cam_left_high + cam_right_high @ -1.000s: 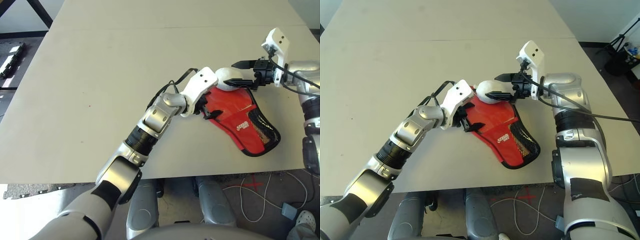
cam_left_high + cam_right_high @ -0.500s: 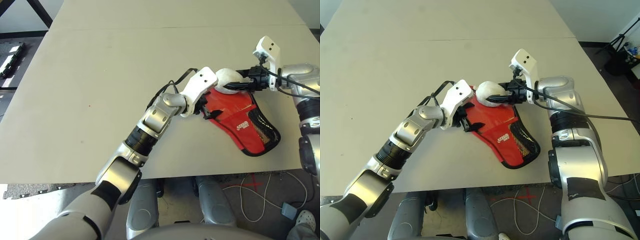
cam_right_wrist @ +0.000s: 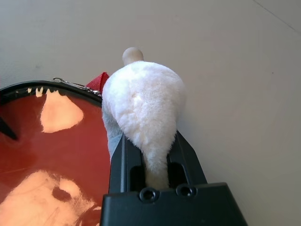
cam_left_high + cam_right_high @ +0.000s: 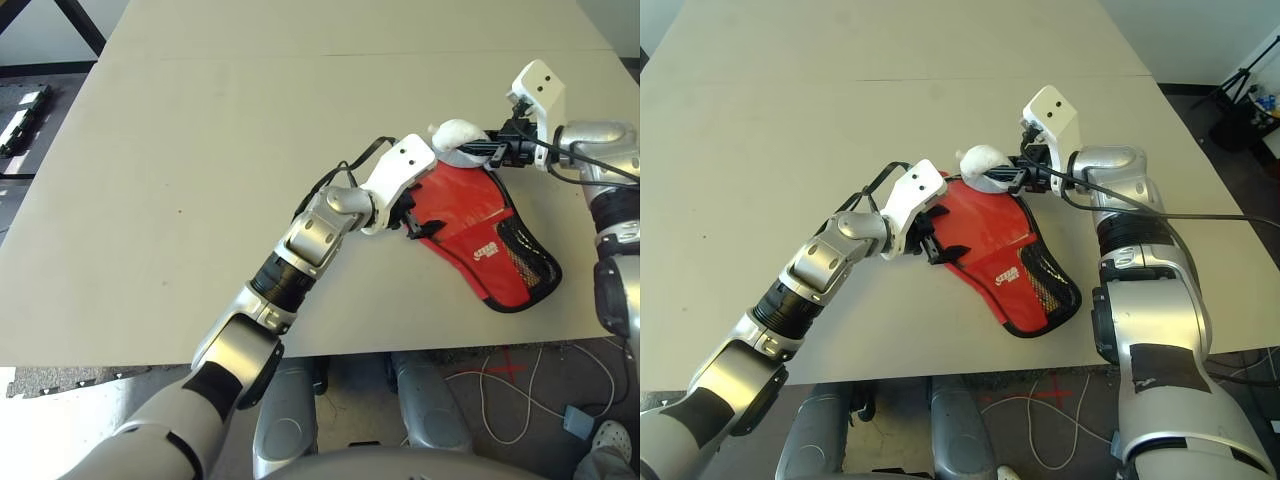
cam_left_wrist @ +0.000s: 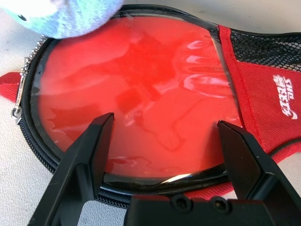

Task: Store the ping-pong paddle in its case and zip it.

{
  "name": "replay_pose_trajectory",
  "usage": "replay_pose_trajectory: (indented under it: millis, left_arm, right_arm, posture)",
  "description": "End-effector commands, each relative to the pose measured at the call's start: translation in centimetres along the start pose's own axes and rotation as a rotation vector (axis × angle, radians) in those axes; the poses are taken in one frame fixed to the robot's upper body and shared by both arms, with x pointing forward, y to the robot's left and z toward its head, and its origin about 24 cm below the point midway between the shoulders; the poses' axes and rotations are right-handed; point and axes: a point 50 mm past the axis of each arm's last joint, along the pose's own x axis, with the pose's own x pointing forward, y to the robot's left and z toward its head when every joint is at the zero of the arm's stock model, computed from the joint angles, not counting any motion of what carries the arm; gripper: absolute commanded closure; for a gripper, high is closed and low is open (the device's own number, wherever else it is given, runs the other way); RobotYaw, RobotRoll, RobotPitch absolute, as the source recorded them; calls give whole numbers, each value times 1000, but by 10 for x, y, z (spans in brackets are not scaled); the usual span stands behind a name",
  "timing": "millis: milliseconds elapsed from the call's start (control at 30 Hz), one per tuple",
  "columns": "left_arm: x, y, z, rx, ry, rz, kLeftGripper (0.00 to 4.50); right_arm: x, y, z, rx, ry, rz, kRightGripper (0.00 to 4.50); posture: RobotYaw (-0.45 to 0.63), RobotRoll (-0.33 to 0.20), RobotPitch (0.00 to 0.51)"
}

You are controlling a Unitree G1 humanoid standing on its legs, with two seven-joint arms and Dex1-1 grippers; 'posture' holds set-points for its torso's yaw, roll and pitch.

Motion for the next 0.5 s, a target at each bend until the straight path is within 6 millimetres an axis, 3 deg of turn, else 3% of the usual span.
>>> replay_pose_trajectory:
  millis: [33, 500]
  left_arm:
    - [3, -7, -14, -35, 46, -26, 0]
    - [3, -9, -14, -40, 49, -35, 0]
  right_arm:
    - [-7, -7, -6, -14, 33, -74, 4205]
    - [-30, -23, -18, -58, 115, -210, 4206]
  posture:
    - [-147, 0, 281]
    - [-155, 0, 288]
